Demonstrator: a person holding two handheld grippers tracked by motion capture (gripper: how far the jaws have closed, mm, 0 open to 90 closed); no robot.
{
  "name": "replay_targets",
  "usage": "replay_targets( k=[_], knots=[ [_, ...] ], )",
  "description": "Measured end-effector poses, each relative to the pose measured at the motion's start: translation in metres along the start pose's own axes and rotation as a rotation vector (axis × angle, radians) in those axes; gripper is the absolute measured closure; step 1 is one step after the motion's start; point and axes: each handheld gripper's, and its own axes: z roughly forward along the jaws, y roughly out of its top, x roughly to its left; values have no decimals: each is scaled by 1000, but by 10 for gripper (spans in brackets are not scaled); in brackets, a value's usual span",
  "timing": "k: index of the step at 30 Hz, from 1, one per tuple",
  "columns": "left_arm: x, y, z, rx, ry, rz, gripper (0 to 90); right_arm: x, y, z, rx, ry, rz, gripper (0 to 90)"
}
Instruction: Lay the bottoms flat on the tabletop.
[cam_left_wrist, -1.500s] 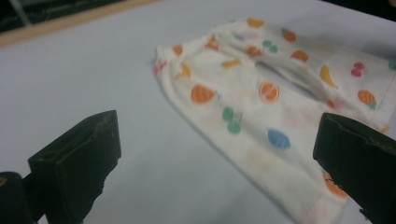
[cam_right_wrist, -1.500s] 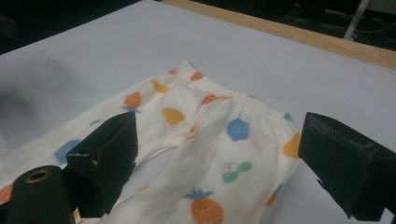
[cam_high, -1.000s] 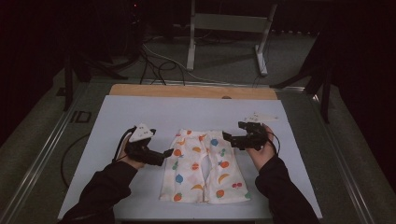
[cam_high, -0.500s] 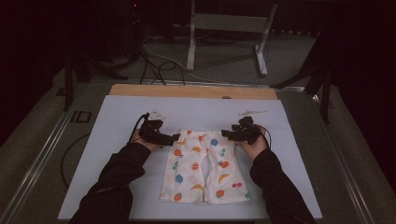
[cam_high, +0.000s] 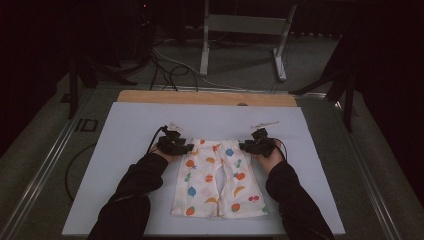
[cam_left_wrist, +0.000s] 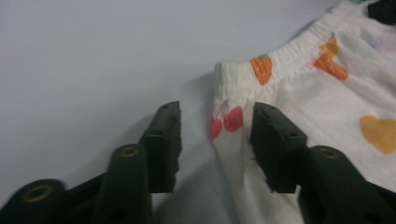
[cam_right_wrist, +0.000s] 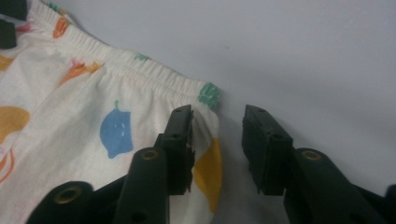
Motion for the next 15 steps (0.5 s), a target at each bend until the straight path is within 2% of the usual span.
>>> replay_targets(
  k=[4, 6, 7, 11, 15],
  knots=[
    [-4, 2, 2, 24, -23, 23, 725, 5, 0, 1, 10, 10, -31, 766],
    [-5, 3, 2, 35, -8, 26, 824, 7, 1, 1, 23, -14, -52, 879],
    [-4, 4, 2, 35, -6, 26, 864, 7, 2, 1, 21, -12, -40, 889],
    [-2, 9, -1, 25, 16, 39, 890, 6, 6, -1, 1, -17, -44, 897],
    [5, 17, -5, 21, 27, 59, 893, 3, 14, -4, -32, -4, -23, 898]
  ],
)
